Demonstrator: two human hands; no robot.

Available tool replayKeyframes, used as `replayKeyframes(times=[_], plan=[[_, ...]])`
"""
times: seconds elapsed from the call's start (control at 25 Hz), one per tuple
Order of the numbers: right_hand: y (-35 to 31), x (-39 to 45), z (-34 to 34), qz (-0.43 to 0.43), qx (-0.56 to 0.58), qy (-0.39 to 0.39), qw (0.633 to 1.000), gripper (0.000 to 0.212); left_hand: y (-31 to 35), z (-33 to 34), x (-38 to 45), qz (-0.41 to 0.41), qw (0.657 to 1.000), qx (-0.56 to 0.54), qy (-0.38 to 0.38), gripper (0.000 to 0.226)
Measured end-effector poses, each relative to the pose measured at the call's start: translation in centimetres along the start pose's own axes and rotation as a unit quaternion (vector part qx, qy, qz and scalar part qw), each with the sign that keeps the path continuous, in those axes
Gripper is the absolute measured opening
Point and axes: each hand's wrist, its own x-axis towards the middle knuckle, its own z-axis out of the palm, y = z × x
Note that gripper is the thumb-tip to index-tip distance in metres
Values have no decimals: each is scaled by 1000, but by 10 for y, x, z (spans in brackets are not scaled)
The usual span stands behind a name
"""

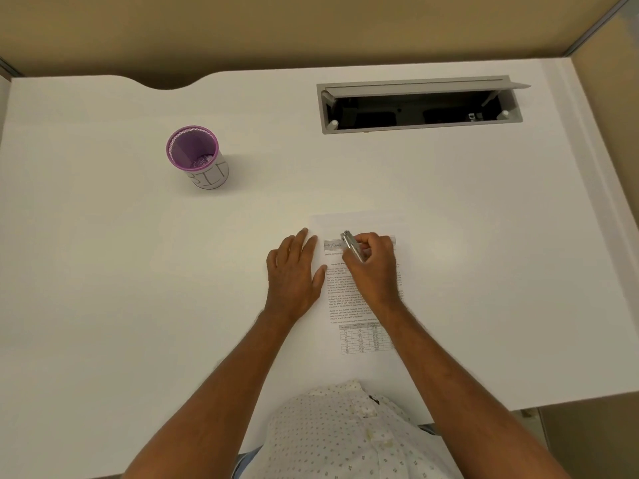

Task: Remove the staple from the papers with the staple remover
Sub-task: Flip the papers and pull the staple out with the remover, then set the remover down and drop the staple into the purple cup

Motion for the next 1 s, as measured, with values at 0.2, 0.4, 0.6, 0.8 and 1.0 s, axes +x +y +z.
replayKeyframes(times=[0.2, 0.4, 0.6, 0.8, 1.0], plan=[[26, 5, -25, -94, -238, 69, 964, 27, -2, 7, -4, 11, 999, 26, 15, 63], [25, 2, -21, -124, -290, 87, 945, 35, -5, 12, -3, 10, 999, 37, 13, 65], [0, 9, 10, -216, -193, -26, 957, 14, -7, 16, -2, 10, 999, 39, 20, 64], [-1, 19, 27, -191, -189, -61, 961, 21, -9, 19, -2, 7, 999, 38, 29, 64], [-6, 19, 33, -190, -214, -37, 957, 8, -11, 23, -1, 8, 999, 36, 27, 65]])
